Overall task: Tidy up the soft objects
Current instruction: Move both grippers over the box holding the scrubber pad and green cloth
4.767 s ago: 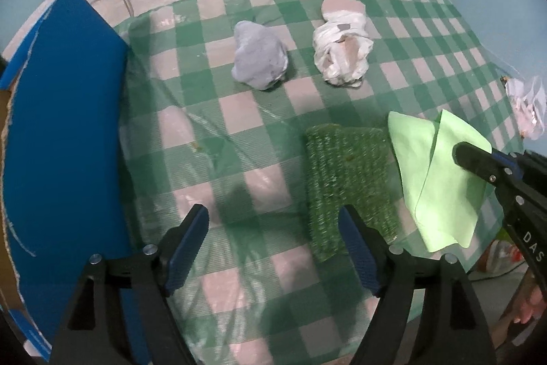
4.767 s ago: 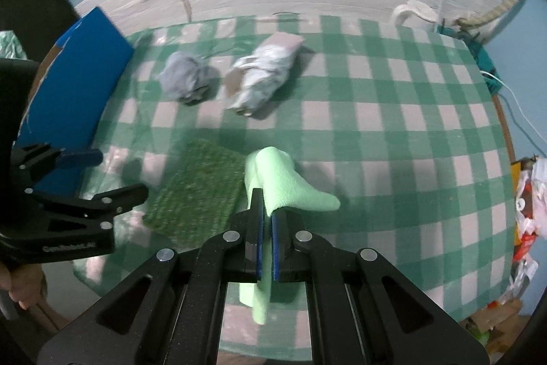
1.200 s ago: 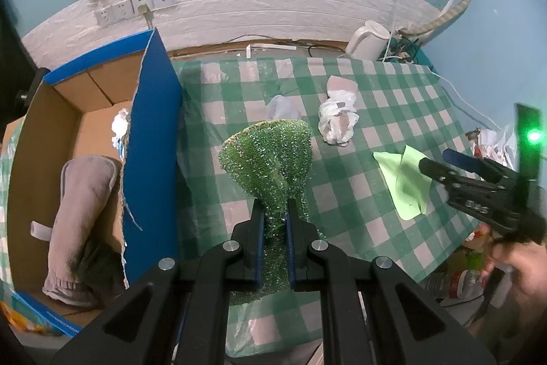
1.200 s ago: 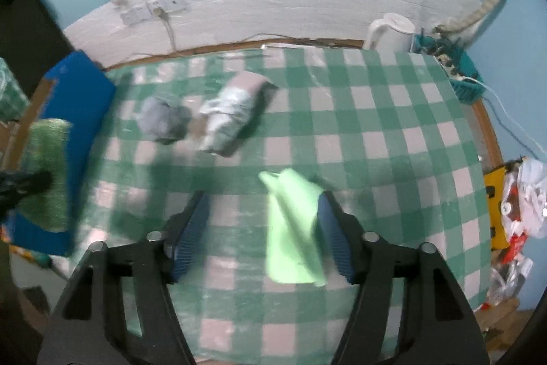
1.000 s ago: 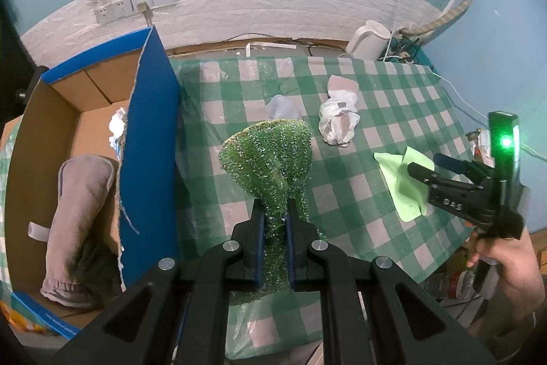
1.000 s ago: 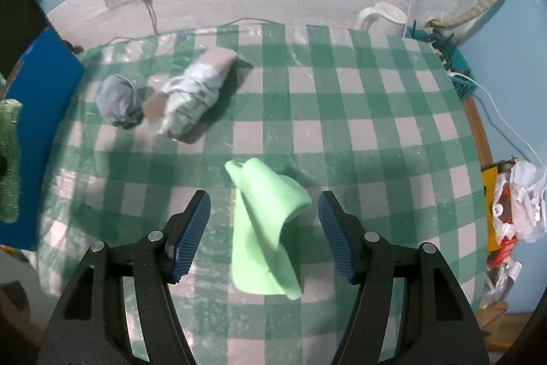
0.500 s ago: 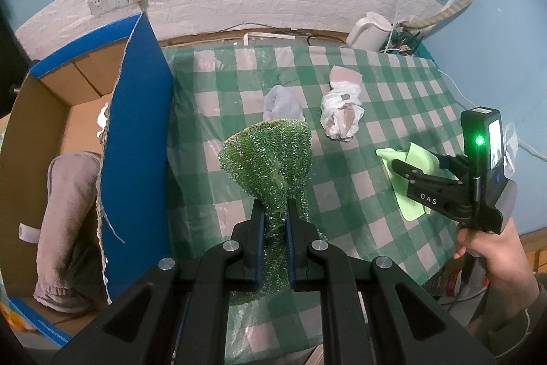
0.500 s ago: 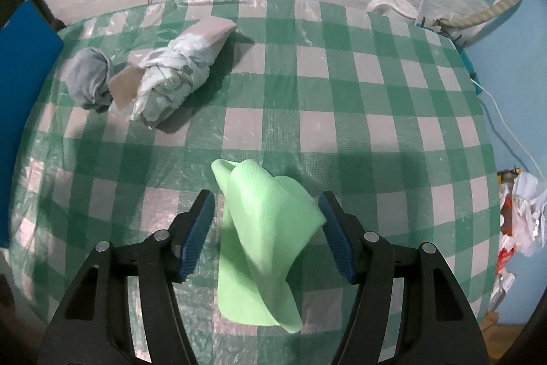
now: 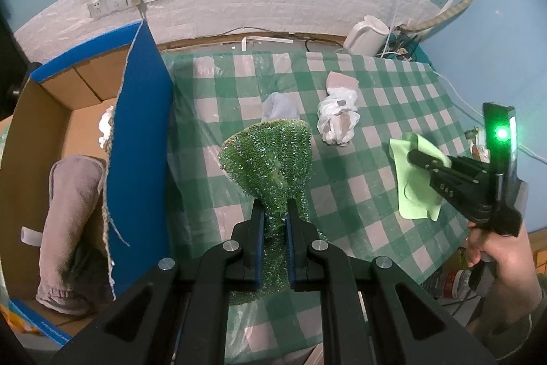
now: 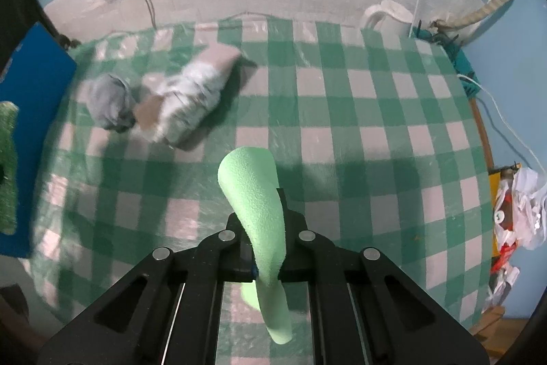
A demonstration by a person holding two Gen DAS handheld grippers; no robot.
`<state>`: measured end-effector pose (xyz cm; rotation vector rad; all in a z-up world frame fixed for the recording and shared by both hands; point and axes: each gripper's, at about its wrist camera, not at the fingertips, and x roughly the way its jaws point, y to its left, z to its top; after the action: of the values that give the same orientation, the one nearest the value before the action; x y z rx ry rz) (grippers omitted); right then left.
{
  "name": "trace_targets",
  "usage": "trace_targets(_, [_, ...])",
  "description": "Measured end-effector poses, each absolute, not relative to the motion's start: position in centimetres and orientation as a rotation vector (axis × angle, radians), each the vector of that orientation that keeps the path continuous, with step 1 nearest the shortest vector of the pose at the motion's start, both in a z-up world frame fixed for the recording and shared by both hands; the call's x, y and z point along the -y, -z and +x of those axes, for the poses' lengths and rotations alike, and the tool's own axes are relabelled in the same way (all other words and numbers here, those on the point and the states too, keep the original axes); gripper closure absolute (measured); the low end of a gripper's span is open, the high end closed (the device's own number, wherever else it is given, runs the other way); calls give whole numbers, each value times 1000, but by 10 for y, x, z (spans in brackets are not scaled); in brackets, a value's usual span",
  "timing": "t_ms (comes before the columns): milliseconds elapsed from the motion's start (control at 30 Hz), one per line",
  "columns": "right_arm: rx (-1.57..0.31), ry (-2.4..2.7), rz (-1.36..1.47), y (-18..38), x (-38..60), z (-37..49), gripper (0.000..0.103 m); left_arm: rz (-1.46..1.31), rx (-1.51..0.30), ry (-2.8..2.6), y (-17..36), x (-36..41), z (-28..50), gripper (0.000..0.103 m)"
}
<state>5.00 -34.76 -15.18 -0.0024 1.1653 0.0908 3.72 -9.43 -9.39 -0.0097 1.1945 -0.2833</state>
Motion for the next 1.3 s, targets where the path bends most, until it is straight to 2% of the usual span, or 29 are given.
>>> trace_targets(1300, [-975, -253, 8, 22, 258, 23, 97, 25, -1028, 188, 34, 51, 3, 93])
